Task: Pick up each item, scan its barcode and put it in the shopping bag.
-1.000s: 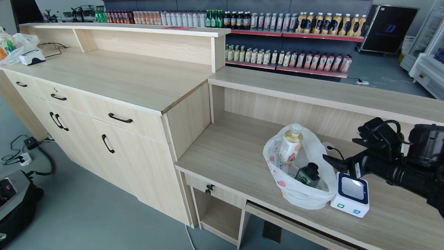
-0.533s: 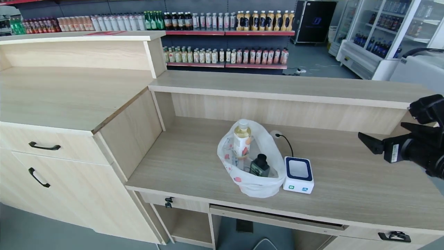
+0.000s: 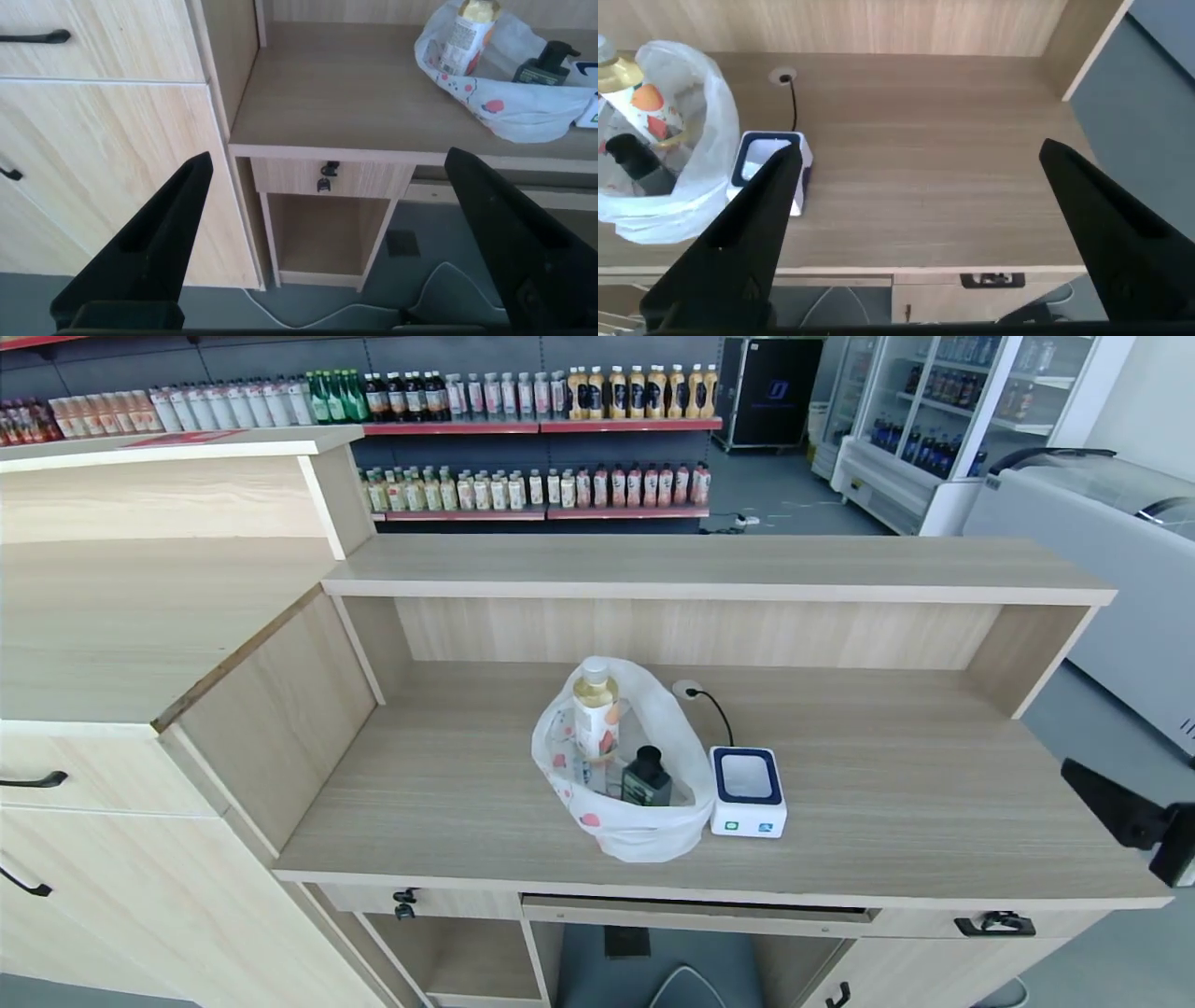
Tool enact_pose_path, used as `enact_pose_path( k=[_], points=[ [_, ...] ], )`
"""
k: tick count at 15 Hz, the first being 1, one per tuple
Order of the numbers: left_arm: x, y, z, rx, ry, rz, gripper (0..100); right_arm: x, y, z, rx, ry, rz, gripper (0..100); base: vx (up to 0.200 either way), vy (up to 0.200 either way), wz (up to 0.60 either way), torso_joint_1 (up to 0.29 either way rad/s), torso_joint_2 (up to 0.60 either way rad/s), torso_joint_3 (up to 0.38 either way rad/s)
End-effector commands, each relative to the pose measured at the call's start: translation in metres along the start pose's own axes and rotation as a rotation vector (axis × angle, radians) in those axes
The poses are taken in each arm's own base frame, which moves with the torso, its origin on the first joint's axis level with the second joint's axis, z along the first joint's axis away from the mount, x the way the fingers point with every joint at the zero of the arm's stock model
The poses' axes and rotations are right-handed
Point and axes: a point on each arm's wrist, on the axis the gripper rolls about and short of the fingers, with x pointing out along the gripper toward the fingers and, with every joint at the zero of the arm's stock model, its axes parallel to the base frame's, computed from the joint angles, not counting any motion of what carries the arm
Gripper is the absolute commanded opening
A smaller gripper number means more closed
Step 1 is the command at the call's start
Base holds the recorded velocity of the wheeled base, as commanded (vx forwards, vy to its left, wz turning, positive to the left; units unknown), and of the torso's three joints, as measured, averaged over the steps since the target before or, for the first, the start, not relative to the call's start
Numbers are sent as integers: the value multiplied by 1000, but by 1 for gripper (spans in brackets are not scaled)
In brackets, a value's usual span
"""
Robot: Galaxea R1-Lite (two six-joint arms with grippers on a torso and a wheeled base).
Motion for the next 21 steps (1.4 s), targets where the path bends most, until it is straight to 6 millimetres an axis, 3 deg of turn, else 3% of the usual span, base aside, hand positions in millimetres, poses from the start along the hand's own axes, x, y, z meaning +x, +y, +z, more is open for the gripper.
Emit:
enact_pose_path(
  k=[1,3,8,11,21],
  points=[
    [0,0,0,0,1,1,100,-61,3,-36,21,-54,1,100,0,0,0,0,0,0],
    [0,0,0,0,1,1,100,-92,4,-55,50,-15,-2,100,0,0,0,0,0,0],
    [0,0,0,0,1,1,100,-134,7,-102,79,27,15,100,0,0,0,0,0,0],
    [0,0,0,0,1,1,100,-141,7,-105,80,-51,43,100,0,0,0,0,0,0],
    [0,0,0,0,1,1,100,-141,6,-105,109,-50,40,100,0,0,0,0,0,0]
  ],
)
